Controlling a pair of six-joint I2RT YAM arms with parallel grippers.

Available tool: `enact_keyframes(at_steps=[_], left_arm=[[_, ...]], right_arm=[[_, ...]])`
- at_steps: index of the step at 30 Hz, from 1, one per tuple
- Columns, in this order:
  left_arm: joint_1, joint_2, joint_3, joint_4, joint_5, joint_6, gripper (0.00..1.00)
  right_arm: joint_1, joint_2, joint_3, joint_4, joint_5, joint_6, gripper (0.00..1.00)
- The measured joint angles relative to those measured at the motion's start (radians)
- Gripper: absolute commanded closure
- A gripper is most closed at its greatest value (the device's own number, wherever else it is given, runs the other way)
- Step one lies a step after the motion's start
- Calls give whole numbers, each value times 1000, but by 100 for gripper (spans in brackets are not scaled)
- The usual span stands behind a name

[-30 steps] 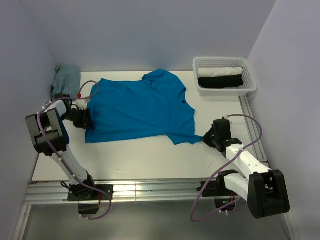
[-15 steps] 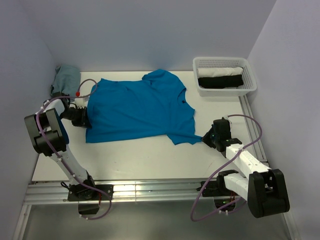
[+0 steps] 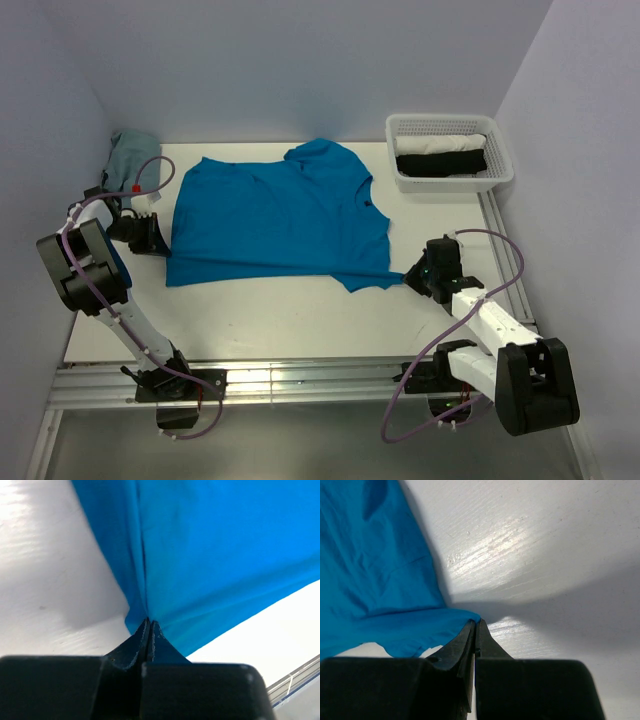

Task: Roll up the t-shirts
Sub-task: Flatten the tshirt

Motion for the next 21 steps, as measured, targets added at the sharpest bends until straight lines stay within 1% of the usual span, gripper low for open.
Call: enact_keyframes(at_steps=[6, 13, 15, 16, 18, 19, 21], left_arm=[[26, 0, 0, -1, -6, -1, 100], [26, 4, -18, 18, -56, -11, 100], [26, 14, -25, 23, -63, -11, 100], [26, 19, -26, 24, -65, -11, 100], [26, 31, -31, 27, -65, -10, 100], [26, 37, -31, 27, -65, -9, 100], [28, 39, -31, 27, -64, -9, 100]], right_arm=[[14, -3, 0, -7, -3, 2, 100], [44, -49, 0, -45, -3, 7, 100], [58, -58, 0, -53, -3, 8, 88], [66, -61, -1, -56, -3, 11, 76], [84, -70, -5, -62, 0, 16, 65], [95, -81, -7, -75, 2, 17, 58], [110, -111, -8, -94, 8, 17, 52]])
